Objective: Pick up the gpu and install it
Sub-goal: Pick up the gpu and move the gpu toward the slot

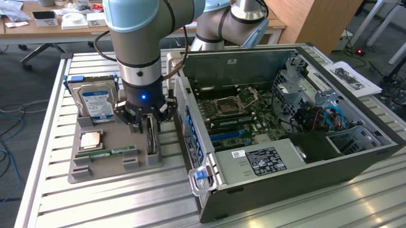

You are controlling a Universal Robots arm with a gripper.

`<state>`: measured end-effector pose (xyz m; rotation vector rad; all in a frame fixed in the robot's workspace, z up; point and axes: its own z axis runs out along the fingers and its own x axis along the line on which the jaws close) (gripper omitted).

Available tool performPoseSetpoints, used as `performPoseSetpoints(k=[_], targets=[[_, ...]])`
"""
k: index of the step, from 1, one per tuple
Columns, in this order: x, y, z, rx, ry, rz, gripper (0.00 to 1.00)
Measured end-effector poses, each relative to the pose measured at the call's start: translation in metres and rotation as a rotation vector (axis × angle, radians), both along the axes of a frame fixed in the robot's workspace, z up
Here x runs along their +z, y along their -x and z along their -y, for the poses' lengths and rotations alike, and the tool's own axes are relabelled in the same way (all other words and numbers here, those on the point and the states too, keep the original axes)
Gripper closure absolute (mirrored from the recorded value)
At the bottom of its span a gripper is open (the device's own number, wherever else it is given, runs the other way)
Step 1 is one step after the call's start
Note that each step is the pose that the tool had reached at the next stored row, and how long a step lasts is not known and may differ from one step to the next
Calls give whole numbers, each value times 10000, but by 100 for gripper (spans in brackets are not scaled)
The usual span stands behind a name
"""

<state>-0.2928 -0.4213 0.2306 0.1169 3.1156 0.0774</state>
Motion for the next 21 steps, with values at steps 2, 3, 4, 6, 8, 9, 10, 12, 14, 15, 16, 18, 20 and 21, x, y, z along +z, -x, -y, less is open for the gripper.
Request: performPoseSetpoints(k=[2, 3, 4, 6, 8, 9, 10, 12, 14, 15, 16, 18, 20, 21], targets=[[0, 0, 0, 0, 0, 0, 51], [2, 0, 0, 0, -1, 1, 51], [15, 0, 0, 0, -1, 2, 51], [54, 0, 0, 0, -1, 1, 51], [62, 0, 0, 0, -2, 2, 51], [62, 0, 0, 0, -2, 3, 51], [62, 0, 0, 0, -2, 2, 51], [63, 0, 0, 0, -1, 1, 51], [63, 0, 0, 0, 0, 1, 53], [63, 0, 0, 0, 0, 1, 53], [63, 0, 0, -1, 0, 0, 53], [63, 0, 0, 0, 0, -1, 65], [63, 0, 0, 0, 0, -1, 71], [63, 0, 0, 0, 0, 0, 71]])
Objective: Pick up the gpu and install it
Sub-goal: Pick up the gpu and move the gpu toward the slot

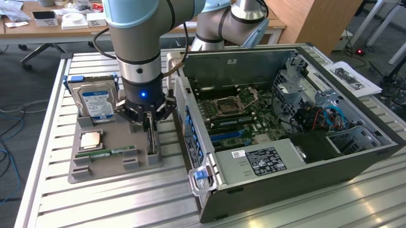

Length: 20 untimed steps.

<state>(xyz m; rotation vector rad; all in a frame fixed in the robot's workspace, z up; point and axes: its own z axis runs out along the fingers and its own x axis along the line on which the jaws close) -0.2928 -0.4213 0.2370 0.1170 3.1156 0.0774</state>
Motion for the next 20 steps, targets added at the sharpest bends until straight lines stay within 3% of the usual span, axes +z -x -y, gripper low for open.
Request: performPoseSetpoints(k=[20], targets=[[-18, 0, 0, 0, 0, 1, 73]])
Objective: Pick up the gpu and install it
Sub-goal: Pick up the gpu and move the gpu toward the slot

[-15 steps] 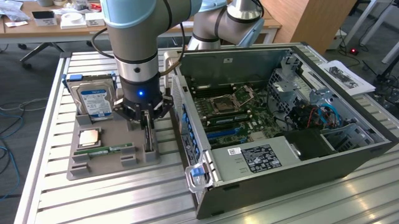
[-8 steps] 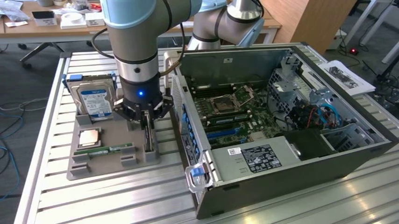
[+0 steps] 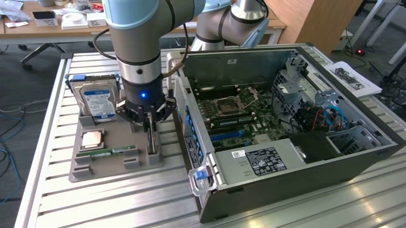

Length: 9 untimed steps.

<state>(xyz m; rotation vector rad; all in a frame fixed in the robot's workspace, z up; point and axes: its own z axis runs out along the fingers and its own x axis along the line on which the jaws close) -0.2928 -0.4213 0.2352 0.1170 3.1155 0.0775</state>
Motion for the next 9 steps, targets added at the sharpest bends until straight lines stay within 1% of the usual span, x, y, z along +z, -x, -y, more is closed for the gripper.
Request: performPoseSetpoints(k=[9], targets=[[0, 0, 0, 93, 0, 0, 73]])
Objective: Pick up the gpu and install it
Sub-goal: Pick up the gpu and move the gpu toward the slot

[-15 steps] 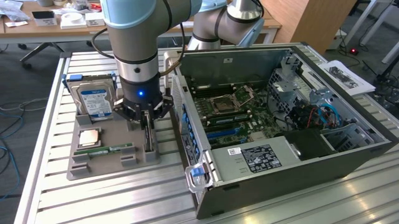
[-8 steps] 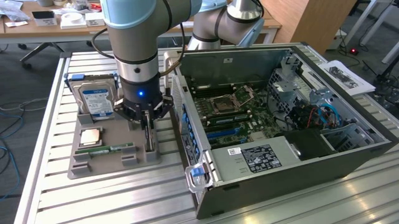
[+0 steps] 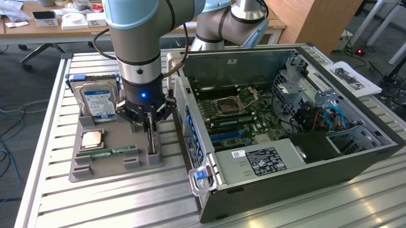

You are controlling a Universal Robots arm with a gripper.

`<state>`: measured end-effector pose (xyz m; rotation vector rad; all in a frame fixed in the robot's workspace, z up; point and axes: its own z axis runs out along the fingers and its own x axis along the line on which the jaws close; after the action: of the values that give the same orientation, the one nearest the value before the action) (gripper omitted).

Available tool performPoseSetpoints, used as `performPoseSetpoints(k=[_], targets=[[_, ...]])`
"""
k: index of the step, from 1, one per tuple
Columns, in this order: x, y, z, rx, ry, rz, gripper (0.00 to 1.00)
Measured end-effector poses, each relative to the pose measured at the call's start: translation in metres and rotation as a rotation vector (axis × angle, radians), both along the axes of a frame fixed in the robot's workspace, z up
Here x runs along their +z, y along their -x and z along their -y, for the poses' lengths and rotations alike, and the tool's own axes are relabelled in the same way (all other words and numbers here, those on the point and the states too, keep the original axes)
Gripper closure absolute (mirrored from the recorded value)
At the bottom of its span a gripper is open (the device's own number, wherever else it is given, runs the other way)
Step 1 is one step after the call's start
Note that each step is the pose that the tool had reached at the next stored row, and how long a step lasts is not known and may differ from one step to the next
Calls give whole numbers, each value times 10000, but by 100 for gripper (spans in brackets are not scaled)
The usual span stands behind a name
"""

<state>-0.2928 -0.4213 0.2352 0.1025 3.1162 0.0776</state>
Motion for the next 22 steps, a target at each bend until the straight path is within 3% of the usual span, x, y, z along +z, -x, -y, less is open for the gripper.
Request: performPoseSetpoints(k=[22], targets=[[38, 0, 0, 1, 0, -1, 73]])
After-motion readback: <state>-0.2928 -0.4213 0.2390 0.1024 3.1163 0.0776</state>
